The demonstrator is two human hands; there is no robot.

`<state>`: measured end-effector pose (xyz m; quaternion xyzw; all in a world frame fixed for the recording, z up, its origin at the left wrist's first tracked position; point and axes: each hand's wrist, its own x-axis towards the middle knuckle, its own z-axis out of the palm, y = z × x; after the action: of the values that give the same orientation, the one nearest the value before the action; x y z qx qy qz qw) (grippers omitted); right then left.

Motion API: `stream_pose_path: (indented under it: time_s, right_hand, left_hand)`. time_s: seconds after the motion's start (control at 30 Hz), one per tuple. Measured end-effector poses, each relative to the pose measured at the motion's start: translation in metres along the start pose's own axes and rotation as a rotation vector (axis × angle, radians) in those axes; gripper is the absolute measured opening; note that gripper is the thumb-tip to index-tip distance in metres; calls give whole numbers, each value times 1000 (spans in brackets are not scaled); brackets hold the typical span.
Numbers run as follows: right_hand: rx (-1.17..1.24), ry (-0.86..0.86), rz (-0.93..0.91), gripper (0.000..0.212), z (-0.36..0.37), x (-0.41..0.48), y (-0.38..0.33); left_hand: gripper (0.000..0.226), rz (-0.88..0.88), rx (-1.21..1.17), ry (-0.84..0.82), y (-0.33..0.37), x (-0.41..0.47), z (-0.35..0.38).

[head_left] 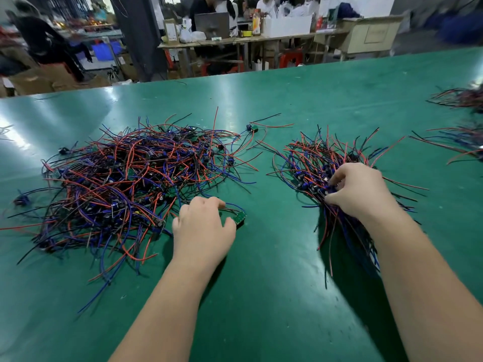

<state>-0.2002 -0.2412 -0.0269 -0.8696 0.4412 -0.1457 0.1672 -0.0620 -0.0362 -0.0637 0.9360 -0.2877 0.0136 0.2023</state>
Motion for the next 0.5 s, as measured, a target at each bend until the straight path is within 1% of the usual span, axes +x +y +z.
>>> stream_pose_path:
  time_s: [0.03, 0.07, 0.1, 0.17, 0.2, 0.23, 0.27, 0.3, 0.33, 0.4, 0.43, 0.47, 0.5]
  right_hand:
    - [43, 30, -9, 13, -1, 0, -1]
    - [125, 98, -27, 9, -2, 0, -4]
    - [233, 204, -60, 7, -3, -2, -6]
    - [418, 495, -194, 8, -7, -4, -11]
    - [456, 624, -278, 9, -9, -5, -12]
    - [459, 708, -343, 9, -11, -6, -12]
    - [432, 729, -367, 10, -11, -6, -11]
    - [387, 673, -347, 10, -10, -4, -8]
    - [312, 547, -297, 10, -8, -1, -4]
    - [104, 202, -170, 10, -1, 3, 1]
    - [40, 86, -130, 10, 3, 3, 3]
    - [16, 40, -107, 12, 5, 4, 4]
    - [21, 43, -85, 15, 6, 4, 5]
  left_hand:
    - [36, -2, -3, -13, 0, 1, 0]
    - [36, -4, -18, -27, -1, 1, 1]
    - [35, -7, -37, -42, -1, 1, 1]
    - [34, -10, -65, -65, 0, 1, 0]
    - [34, -8, -71, -69, 0, 1, 1]
    - [34, -3, -71, -69, 0, 1, 1]
    - [34, 3, -68, -69, 0, 1, 2]
    - [34, 7, -62, -68, 0, 1, 2]
    - [33, 10, -58, -66, -1, 1, 2]
    - [33, 12, -55, -57, -1, 1, 2]
    - [33, 13, -55, -49, -1, 1, 2]
    - [33, 15, -59, -35, -1, 2, 2]
    - [33, 17, -70, -22, -1, 2, 2]
